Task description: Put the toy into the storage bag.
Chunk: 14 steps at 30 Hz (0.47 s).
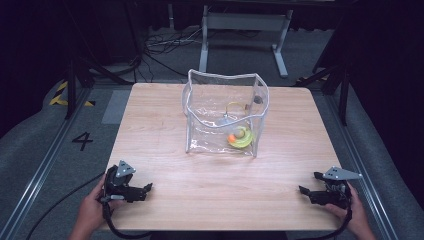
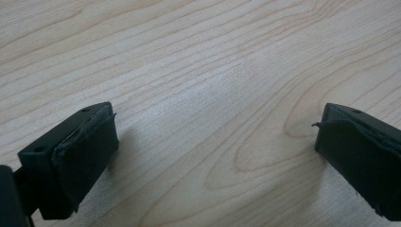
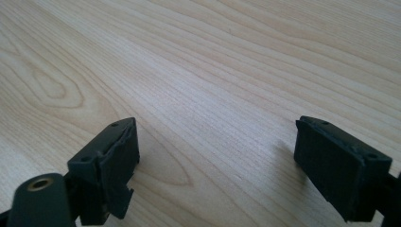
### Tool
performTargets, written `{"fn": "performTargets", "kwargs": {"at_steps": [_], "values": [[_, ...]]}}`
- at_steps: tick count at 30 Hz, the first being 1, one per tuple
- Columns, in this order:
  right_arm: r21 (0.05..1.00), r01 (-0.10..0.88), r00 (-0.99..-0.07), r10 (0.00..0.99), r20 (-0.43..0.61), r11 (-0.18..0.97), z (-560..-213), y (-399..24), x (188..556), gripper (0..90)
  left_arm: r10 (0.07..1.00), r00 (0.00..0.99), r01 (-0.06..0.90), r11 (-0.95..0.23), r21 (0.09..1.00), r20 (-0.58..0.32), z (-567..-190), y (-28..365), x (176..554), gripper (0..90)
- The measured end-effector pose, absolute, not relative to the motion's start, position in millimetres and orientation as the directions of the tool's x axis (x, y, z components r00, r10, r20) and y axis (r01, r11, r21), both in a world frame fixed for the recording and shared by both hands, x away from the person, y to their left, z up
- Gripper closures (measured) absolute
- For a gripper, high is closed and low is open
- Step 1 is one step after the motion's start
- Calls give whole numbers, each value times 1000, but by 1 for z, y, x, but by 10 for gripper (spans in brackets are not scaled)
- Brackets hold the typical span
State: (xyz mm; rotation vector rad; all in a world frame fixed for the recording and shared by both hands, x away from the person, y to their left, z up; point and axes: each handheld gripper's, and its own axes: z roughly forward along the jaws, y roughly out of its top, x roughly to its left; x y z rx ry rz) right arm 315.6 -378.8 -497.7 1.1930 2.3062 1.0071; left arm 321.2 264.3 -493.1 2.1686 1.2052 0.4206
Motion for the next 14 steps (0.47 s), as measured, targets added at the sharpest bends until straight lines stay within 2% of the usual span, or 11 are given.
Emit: {"fn": "performTargets", "kwargs": {"at_steps": [14], "values": [[730,561,-582,813,11,391,-498,-379,316,150,849,528,654,-391,648,-21,-493,264,321,4]]}}
